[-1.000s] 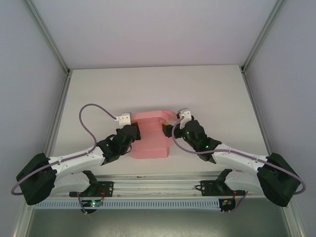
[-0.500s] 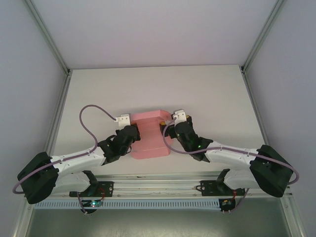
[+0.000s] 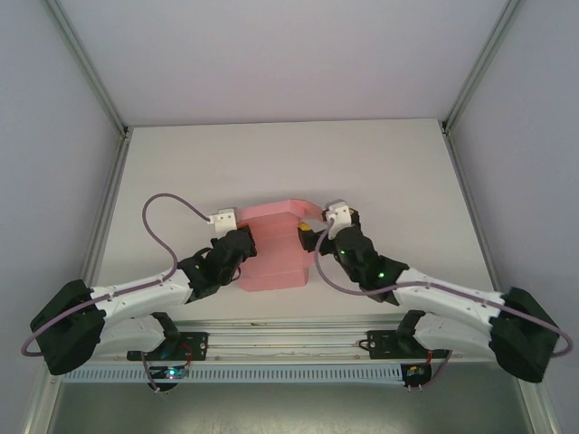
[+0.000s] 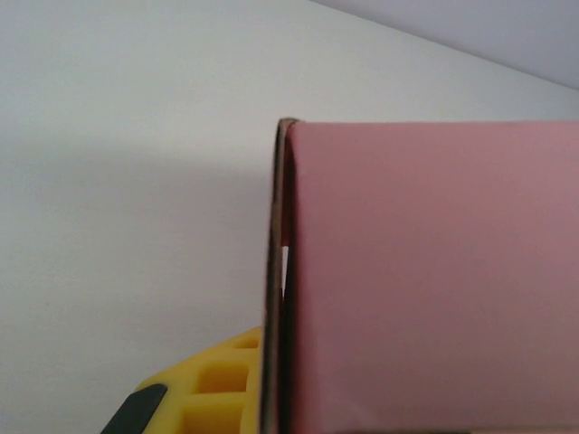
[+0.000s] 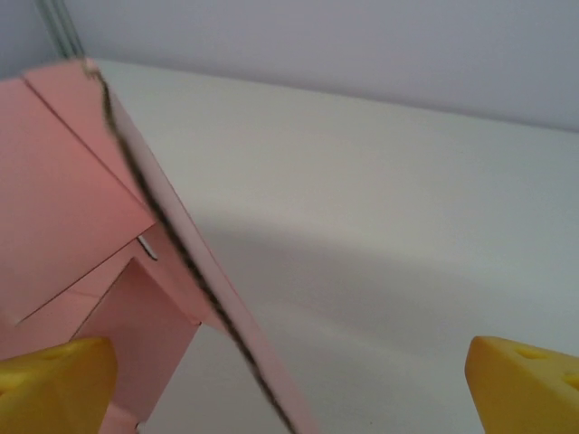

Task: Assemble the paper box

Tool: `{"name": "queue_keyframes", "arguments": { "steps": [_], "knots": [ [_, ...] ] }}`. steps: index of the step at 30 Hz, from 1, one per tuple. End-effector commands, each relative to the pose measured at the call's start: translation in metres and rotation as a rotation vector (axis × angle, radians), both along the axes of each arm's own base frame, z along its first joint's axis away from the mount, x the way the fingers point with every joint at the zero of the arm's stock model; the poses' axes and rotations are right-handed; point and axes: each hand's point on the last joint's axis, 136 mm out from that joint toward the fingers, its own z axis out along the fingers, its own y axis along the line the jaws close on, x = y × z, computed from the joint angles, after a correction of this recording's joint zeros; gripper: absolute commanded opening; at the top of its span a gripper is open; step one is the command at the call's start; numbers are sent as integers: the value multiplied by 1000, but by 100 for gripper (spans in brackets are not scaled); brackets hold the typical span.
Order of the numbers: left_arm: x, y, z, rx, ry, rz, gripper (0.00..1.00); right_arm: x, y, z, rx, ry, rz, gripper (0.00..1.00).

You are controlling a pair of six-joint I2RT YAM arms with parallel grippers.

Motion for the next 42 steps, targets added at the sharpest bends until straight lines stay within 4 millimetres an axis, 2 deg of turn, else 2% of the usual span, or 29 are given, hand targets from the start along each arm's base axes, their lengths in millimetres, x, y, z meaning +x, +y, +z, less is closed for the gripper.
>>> {"name": "queue_keyframes", "arguments": {
  "steps": [1,4,8,11,13,15,17,24,30,35,42],
  "knots": [
    [-2,5,6,-29,-24,37,0,-16,-10,-3,-44,4,60,98],
    [-4,9,4,-21,-25,40,0,-25,-24,7,-14,-18,72,98],
    [-6,12,4,-16,-23,40,0,-35,-38,34,84,-87,113,98],
    [-8,13,5,-17,-26,33,0,-34,-58,50,159,-124,75,98],
    [-9,13,5,-22,-29,27,0,-25,-77,51,201,-103,1,98],
    [-10,12,7,-28,-32,22,0,-16,-94,44,221,-48,-71,98],
    [-10,12,7,-28,-31,14,0,-7,-101,35,220,9,-90,98],
    [-11,7,10,-44,-38,-15,0,18,-88,6,163,122,-24,98],
    [-11,2,11,-48,-38,-37,0,27,-69,7,159,129,63,98],
    [-11,-1,12,-43,-37,-50,0,32,-61,4,150,129,102,98],
    [-7,-7,10,-38,-26,-56,0,21,-29,8,160,137,248,98]
  ]
}}
